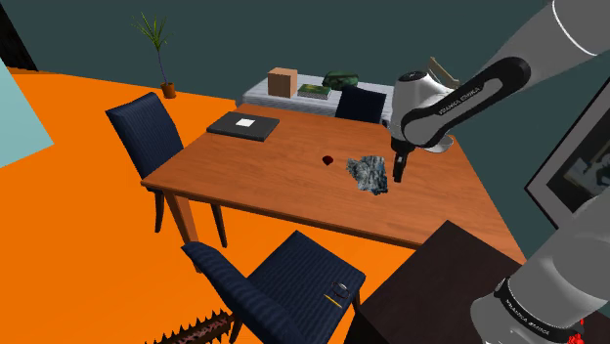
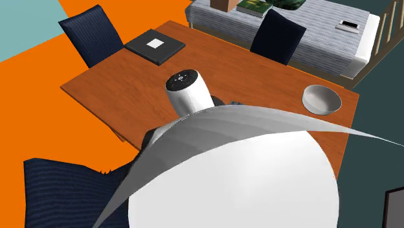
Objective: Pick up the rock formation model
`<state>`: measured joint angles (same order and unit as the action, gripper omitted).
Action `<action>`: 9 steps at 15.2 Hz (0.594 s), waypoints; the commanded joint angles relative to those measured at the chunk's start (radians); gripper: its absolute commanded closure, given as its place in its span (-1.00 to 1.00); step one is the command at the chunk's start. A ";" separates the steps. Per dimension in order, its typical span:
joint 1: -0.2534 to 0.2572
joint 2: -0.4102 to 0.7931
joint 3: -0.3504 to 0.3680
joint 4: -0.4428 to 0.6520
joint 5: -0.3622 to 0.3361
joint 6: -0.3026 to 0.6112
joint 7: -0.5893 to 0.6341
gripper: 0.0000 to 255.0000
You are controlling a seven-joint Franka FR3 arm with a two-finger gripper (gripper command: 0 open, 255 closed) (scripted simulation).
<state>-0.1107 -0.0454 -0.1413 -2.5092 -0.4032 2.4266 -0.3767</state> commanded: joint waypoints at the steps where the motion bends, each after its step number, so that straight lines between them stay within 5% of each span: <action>1: -0.009 0.082 -0.007 0.035 -0.047 0.048 0.008 -1.00; 9: -0.021 0.407 -0.066 0.201 -0.243 0.207 0.068 -1.00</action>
<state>-0.1310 0.3206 -0.1963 -2.3295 -0.6185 2.6127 -0.3169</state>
